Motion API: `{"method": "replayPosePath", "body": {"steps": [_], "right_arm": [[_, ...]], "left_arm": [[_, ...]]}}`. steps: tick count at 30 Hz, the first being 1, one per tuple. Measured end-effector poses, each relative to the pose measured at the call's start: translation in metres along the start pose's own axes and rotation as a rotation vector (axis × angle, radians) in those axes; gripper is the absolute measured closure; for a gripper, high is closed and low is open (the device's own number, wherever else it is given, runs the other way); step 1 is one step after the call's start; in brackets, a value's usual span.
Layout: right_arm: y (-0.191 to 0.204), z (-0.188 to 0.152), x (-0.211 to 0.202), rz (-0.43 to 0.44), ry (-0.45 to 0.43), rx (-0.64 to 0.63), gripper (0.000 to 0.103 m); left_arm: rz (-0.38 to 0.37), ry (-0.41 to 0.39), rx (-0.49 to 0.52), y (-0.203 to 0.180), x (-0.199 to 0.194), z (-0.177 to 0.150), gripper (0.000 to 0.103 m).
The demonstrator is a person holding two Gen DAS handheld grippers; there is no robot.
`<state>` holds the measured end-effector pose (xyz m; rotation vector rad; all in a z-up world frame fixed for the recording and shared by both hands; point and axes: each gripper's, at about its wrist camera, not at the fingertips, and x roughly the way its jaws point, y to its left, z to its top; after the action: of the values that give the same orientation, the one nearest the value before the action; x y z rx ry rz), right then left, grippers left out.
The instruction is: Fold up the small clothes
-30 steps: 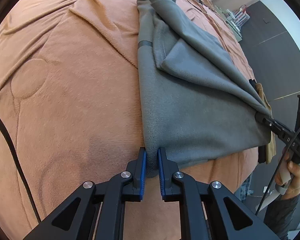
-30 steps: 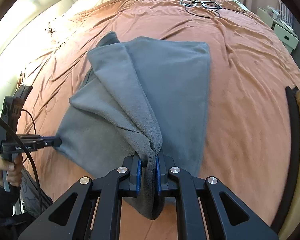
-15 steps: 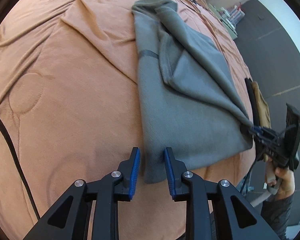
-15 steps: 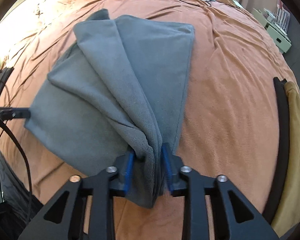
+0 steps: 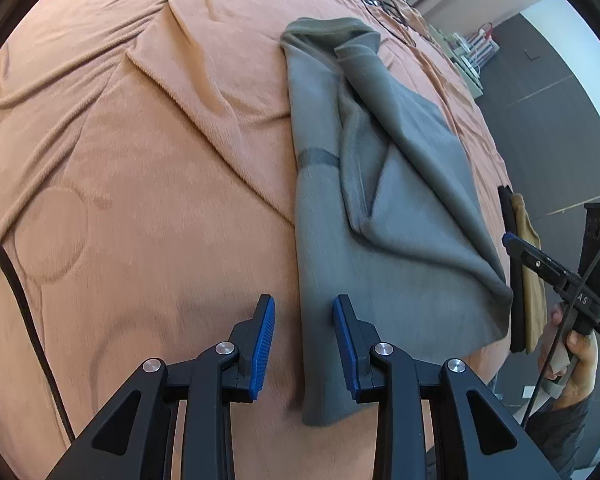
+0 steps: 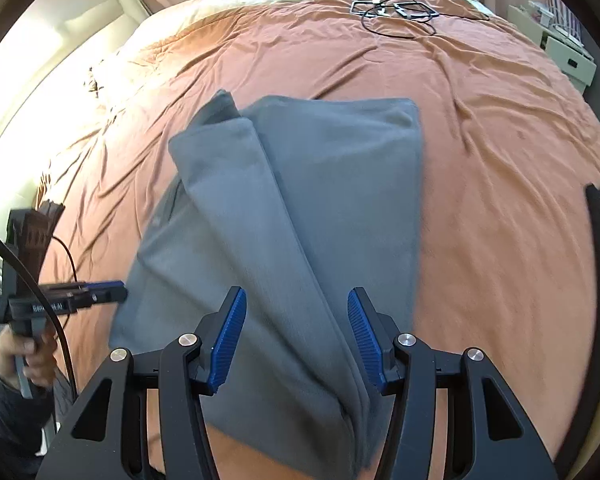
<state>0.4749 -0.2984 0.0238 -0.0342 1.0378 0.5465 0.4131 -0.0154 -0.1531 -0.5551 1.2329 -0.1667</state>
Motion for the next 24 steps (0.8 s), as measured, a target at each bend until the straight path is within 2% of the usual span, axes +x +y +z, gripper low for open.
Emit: {"method": "replayPosePath", "body": {"steps": [12,22,24], "right_arm": [[0.010,0.063,0.072,0.041,0.044,-0.036,0.053],[0.012,0.107,0.134,0.090,0.096,-0.008,0.058],[0.015,0.114,0.145,0.105,0.103,-0.001,0.063]], "left_arm": [[0.003,-0.027,-0.024,0.008,0.014,0.041,0.071],[-0.003,-0.032,-0.025,0.013,0.026,0.077,0.071],[-0.005,-0.031,-0.031,0.015,0.028,0.081,0.071]]}}
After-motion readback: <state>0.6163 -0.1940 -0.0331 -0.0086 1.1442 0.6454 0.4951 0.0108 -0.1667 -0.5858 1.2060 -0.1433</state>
